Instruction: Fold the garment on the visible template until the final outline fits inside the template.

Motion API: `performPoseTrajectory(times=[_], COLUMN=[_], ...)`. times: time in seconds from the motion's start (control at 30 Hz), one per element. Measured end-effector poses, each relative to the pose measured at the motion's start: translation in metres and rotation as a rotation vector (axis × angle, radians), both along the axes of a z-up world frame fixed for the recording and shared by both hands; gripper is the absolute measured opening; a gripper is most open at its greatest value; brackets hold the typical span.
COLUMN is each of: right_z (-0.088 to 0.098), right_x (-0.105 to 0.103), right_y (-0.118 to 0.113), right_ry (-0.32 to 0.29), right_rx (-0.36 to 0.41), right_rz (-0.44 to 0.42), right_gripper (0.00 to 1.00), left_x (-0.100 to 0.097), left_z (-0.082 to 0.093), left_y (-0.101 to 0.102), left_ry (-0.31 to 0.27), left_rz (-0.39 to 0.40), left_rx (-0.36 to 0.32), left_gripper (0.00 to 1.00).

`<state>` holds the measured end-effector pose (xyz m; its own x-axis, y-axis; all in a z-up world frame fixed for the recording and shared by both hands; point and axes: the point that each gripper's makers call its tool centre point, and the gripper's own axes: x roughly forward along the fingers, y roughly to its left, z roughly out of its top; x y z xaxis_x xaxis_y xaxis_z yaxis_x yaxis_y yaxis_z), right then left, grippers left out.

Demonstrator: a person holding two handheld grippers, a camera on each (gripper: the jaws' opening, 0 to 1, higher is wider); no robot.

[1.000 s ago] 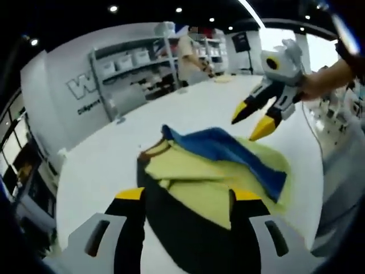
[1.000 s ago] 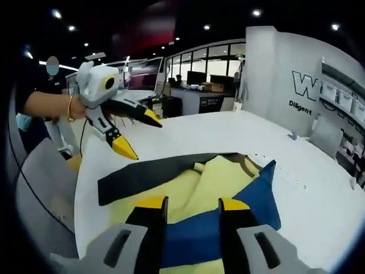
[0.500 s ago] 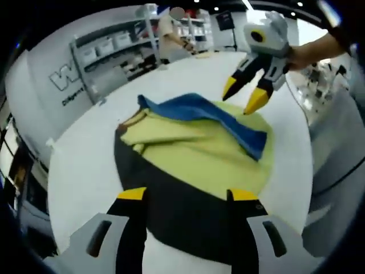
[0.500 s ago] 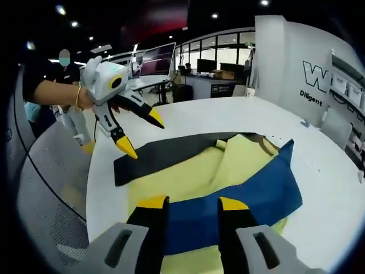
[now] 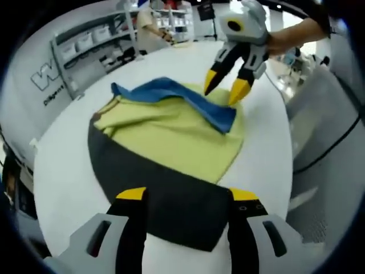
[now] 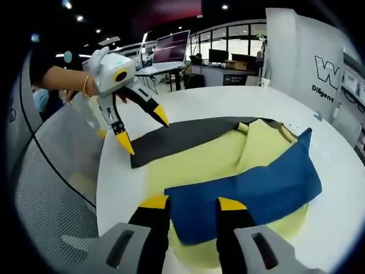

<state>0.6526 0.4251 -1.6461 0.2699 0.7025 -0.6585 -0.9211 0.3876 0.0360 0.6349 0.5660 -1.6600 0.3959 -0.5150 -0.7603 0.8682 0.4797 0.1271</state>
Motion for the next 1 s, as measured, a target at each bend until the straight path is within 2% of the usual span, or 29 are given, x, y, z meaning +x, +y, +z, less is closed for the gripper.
performPoseTrajectory(times=[0.07, 0.2, 0.47, 0.73, 0.93, 1.0], right_z=[-0.004, -0.009, -0.015, -0.021, -0.03, -0.033], right_x=[-0.005, -0.013, -0.013, -0.014, -0.016, -0.015], right_y=[0.001, 0.002, 0.002, 0.006, 0.008, 0.006], right_ry=[0.01, 0.023, 0.029, 0.028, 0.024, 0.017], right_rx=[-0.007, -0.02, -0.034, -0.05, -0.086, -0.113], right_rz=[0.008, 0.022, 0.026, 0.042, 0.061, 0.062], right_gripper=[0.26, 0.25, 0.24, 0.18, 0.15, 0.11], left_x=[-0.005, -0.009, -0.016, -0.018, -0.023, -0.024], left_z=[0.0, -0.014, -0.018, -0.018, -0.019, -0.018], left_y=[0.001, 0.008, 0.008, 0.003, -0.001, -0.002], left_ry=[0.008, 0.025, 0.031, 0.043, 0.064, 0.063], left_rz=[-0.02, -0.04, -0.027, 0.002, 0.008, 0.023], left_rx=[0.018, 0.053, 0.051, 0.005, -0.029, -0.039], left_gripper=[0.53, 0.53, 0.5, 0.45, 0.32, 0.29])
